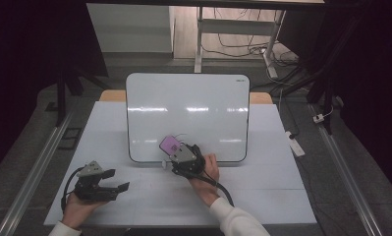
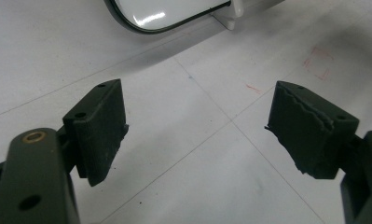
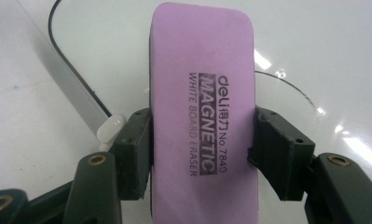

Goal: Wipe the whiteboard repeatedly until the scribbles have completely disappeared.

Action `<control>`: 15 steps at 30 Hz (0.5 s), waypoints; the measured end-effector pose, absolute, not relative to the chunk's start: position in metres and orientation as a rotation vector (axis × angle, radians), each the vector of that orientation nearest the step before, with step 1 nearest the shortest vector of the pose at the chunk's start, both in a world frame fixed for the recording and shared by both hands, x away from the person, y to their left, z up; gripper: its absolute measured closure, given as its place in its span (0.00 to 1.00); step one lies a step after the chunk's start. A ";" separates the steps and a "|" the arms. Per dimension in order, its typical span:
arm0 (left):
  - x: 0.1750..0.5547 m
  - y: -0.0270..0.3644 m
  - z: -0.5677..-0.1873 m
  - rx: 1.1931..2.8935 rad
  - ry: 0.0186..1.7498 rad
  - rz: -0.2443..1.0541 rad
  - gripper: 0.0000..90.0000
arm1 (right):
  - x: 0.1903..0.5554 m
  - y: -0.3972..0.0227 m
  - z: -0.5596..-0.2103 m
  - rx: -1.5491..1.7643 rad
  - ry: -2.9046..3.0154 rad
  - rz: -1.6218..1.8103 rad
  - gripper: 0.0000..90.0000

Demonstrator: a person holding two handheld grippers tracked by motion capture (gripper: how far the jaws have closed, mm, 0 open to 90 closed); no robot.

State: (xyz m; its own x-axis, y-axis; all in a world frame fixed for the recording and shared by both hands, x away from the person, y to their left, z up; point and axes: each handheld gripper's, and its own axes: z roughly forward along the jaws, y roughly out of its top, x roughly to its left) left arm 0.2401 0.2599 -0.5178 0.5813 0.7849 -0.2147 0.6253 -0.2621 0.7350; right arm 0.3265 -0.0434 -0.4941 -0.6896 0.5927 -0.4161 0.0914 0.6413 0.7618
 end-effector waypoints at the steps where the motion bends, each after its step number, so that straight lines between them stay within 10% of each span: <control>1: 0.240 0.260 -0.518 1.984 1.125 0.243 0.22 | 0.327 -0.045 -0.493 0.546 2.176 0.969 0.45; 15: 0.240 0.259 -0.518 1.991 1.122 0.245 0.22 | 0.348 -0.082 -0.469 0.701 2.040 1.007 0.45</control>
